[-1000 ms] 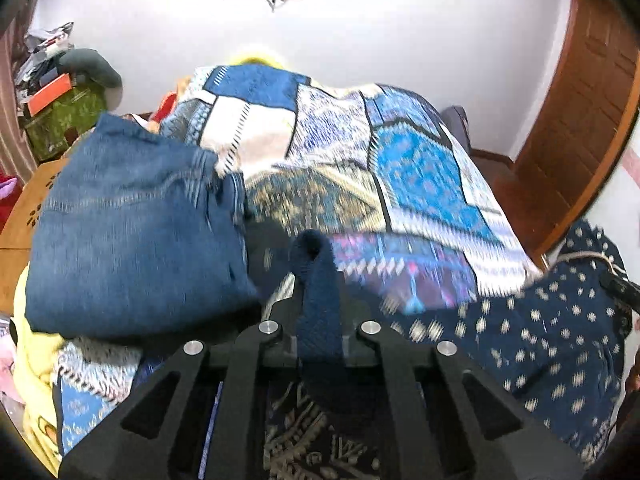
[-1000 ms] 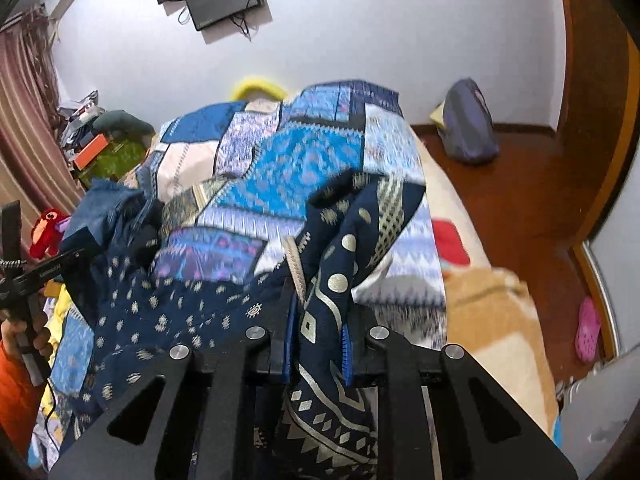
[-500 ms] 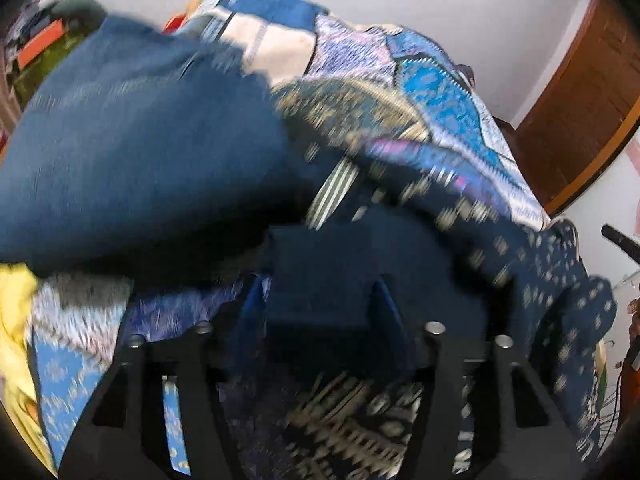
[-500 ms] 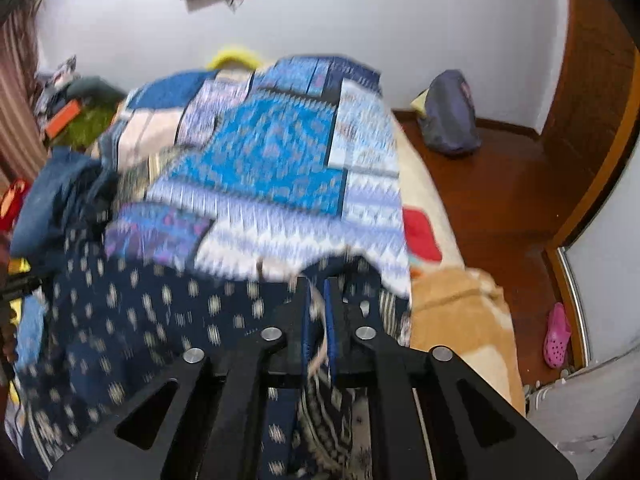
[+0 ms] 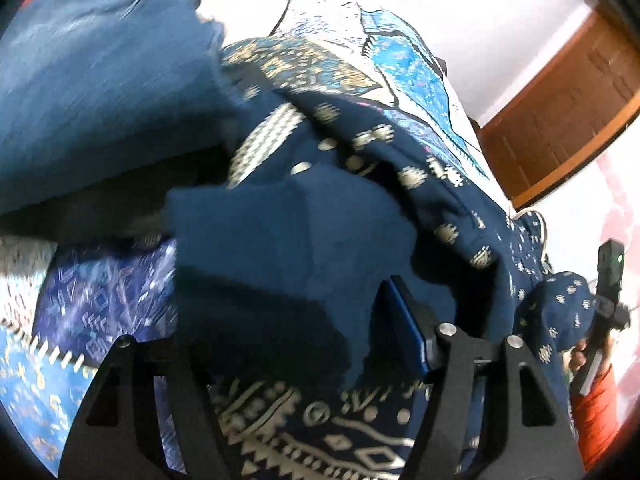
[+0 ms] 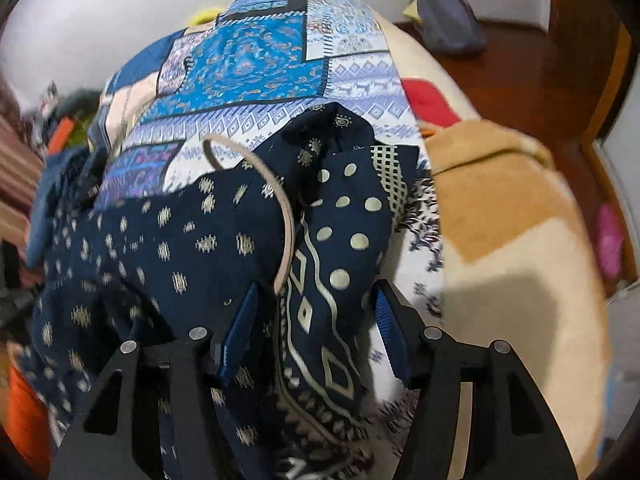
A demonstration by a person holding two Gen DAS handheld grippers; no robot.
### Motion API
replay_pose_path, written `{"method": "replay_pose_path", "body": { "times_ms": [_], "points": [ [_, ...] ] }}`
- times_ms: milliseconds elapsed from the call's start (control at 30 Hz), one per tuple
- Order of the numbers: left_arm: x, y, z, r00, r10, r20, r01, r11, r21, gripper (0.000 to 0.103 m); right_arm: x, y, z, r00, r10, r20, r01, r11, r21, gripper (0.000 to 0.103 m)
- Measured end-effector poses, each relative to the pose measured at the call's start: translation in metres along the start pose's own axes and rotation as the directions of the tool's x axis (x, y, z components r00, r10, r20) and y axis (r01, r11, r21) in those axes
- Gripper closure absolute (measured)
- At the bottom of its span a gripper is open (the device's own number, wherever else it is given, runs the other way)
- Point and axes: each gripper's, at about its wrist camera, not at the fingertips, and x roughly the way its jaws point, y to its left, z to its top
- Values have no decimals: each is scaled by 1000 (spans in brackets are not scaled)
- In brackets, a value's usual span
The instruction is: Fold large clothes
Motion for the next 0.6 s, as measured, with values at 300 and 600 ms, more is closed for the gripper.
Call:
{"method": "replay_pose_path", "body": {
  "times_ms": [300, 600],
  "points": [
    [-18, -34, 14, 987, 155, 40, -158, 982, 102, 88, 0, 41, 2, 994, -106, 25, 107, 990, -87, 84],
    [-93, -56, 37, 957, 182, 226, -211, 971, 111, 91, -96, 93, 20, 983, 31, 179, -5, 990, -142, 87]
  ]
}}
